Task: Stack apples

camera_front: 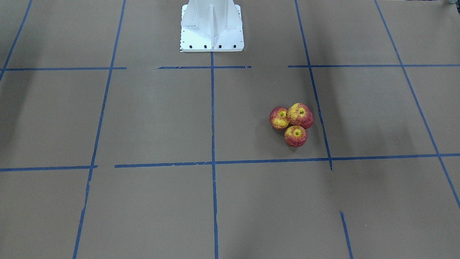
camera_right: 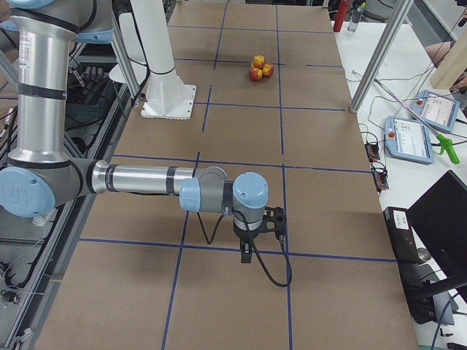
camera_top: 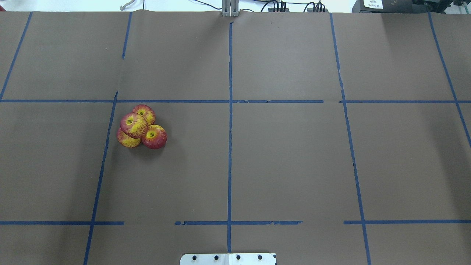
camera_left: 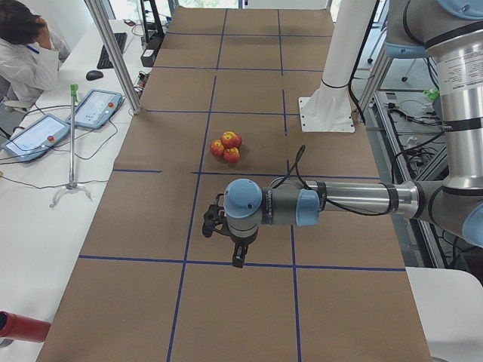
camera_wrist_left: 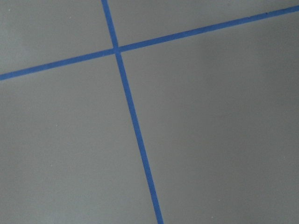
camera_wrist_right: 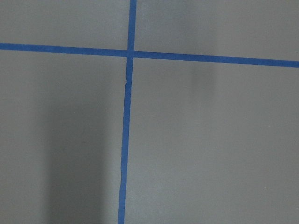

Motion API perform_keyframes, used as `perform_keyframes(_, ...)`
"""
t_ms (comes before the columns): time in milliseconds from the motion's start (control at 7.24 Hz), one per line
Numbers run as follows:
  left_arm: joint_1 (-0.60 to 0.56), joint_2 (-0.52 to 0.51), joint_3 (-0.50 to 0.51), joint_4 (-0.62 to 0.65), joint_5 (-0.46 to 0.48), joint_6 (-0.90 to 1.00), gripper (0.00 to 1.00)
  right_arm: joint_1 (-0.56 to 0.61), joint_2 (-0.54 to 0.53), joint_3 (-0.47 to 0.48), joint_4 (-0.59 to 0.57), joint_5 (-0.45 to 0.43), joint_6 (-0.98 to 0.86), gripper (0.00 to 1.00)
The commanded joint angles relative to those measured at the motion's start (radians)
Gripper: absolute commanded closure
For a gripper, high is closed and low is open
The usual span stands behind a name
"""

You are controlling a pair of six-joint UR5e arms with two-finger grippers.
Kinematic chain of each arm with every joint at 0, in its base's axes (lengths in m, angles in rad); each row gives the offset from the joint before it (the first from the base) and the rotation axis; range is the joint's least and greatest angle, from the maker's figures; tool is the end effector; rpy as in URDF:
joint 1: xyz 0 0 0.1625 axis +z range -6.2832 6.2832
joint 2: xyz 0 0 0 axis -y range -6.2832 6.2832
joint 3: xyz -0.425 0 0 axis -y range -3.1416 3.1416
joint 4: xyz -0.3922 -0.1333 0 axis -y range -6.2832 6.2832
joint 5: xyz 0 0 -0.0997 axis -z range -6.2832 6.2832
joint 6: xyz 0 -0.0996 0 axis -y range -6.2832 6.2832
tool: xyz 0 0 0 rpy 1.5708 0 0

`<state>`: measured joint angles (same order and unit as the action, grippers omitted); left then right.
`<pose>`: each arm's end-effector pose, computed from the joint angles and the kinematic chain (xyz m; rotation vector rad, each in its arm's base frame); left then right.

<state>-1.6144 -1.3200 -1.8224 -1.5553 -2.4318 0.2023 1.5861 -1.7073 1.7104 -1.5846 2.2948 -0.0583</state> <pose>-0.0745 -0.3826 0.6403 0.0920 0.8570 0.1424 0.0739 -0.4322 0.6580 0.0164 -0.7239 -0.0372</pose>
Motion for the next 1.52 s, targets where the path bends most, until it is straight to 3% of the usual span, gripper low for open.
perform_keyframes(0, -0.029, -0.005, 0.003, 0.024, -0.003, -0.006, 0.00, 0.000, 0.000, 0.000, 0.000, 0.000, 0.000, 0.00)
perform_keyframes(276, -0.030, -0.028, 0.002, 0.084, 0.007, -0.007, 0.00, 0.000, 0.000, 0.000, 0.000, 0.000, 0.000, 0.00)
perform_keyframes(1382, -0.030, -0.051, -0.008, 0.081, 0.011, 0.000, 0.00, 0.000, 0.000, 0.000, 0.000, 0.000, 0.000, 0.00)
